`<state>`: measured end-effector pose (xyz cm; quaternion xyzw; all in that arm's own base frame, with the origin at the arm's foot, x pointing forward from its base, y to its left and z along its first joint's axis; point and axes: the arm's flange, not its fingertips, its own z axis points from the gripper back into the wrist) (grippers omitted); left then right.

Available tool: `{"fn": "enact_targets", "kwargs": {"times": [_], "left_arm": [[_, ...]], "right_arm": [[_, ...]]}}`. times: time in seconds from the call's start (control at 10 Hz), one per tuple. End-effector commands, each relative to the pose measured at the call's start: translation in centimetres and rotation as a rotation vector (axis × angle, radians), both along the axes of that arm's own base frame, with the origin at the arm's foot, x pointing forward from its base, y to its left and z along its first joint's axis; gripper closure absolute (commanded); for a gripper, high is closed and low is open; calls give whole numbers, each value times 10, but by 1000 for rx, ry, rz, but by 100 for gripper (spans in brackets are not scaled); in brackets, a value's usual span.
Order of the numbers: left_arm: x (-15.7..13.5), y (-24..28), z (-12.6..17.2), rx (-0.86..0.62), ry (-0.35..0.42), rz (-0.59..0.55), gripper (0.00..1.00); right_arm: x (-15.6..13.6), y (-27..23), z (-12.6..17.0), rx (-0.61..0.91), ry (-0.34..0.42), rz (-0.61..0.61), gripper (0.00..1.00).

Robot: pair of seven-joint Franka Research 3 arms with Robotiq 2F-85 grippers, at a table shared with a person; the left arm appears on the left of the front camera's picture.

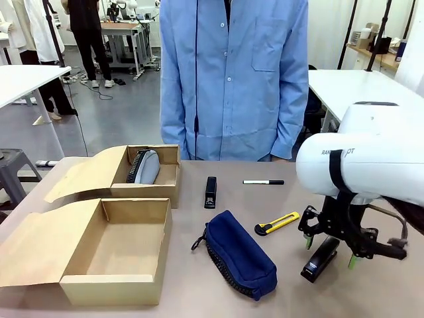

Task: Place items inside the box.
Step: Pick up a Pencil pouch or Stapler and place it inside the Mailer Box closest to the robot.

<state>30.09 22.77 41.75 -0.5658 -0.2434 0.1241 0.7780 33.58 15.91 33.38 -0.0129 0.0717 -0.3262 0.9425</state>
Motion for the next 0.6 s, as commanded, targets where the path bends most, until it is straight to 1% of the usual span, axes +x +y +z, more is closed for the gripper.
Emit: {"fn": "enact_targets", "kwargs": {"times": [0.0, 0.1, 0.4, 0.5], "left_arm": [[0, 0, 1, -7, -31, -1, 0], [0, 0, 1, -7, -31, -1, 0], [0, 0, 1, -7, -31, -1, 0], [0, 0, 1, -7, -31, -1, 0]], "right_arm": [[9, 7, -9, 79, -23, -98, 0], [10, 7, -12, 109, -51, -81, 0], [14, 10, -25, 46, 16, -71, 0], [14, 10, -26, 36, 22, -66, 0]]}}
